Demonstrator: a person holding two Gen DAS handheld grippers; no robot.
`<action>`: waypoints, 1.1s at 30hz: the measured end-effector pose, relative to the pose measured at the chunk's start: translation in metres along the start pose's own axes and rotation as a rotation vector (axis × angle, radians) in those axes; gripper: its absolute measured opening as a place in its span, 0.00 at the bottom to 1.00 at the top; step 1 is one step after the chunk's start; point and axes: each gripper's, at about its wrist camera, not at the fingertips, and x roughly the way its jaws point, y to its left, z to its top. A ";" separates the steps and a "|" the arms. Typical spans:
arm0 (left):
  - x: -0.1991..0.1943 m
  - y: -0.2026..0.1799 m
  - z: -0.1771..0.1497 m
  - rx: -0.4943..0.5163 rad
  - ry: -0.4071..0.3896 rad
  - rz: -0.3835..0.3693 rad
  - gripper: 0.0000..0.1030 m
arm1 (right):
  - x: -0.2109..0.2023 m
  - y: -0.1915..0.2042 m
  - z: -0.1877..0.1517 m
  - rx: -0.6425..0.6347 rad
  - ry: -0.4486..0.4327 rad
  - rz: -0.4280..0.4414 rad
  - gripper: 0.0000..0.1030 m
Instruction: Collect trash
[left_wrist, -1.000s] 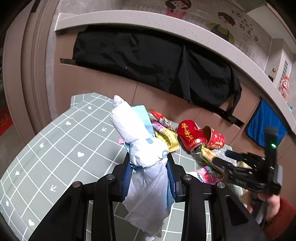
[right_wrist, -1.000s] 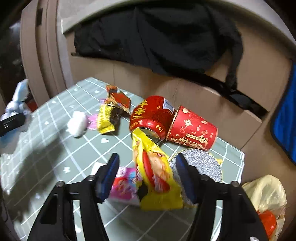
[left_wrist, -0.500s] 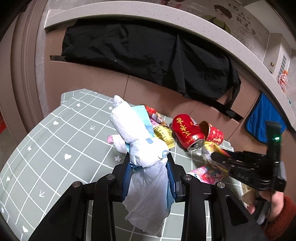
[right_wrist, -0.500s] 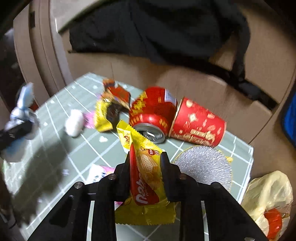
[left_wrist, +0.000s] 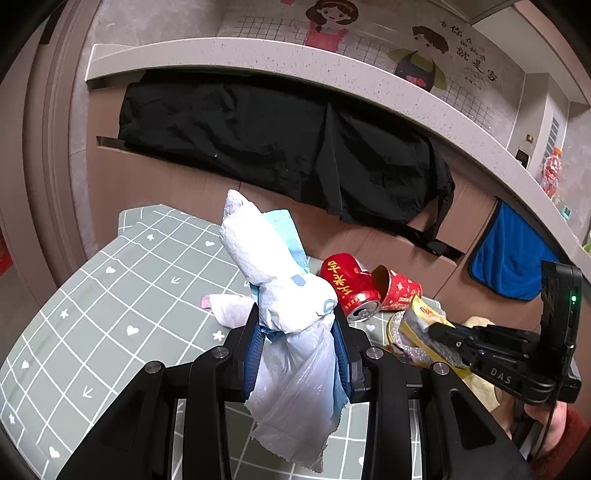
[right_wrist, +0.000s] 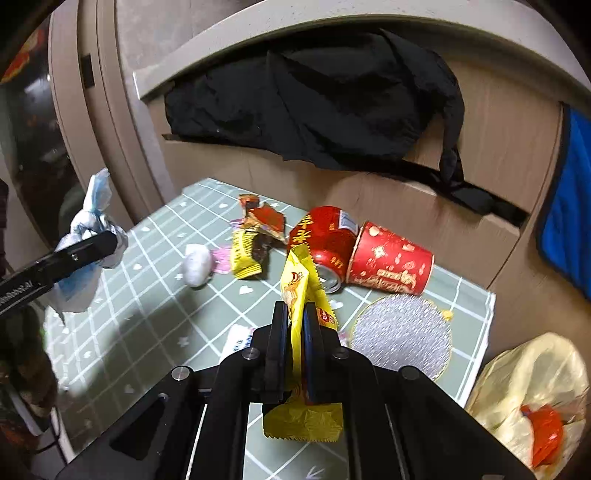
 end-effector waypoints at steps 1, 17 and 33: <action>-0.001 0.001 -0.001 0.001 -0.002 0.006 0.34 | -0.001 -0.001 -0.002 0.009 0.002 0.013 0.08; 0.007 0.019 -0.018 -0.039 0.059 0.003 0.34 | 0.013 0.018 -0.054 -0.100 0.076 0.141 0.48; 0.011 0.010 -0.034 -0.002 0.101 0.024 0.34 | 0.046 0.007 -0.068 -0.092 0.148 0.110 0.32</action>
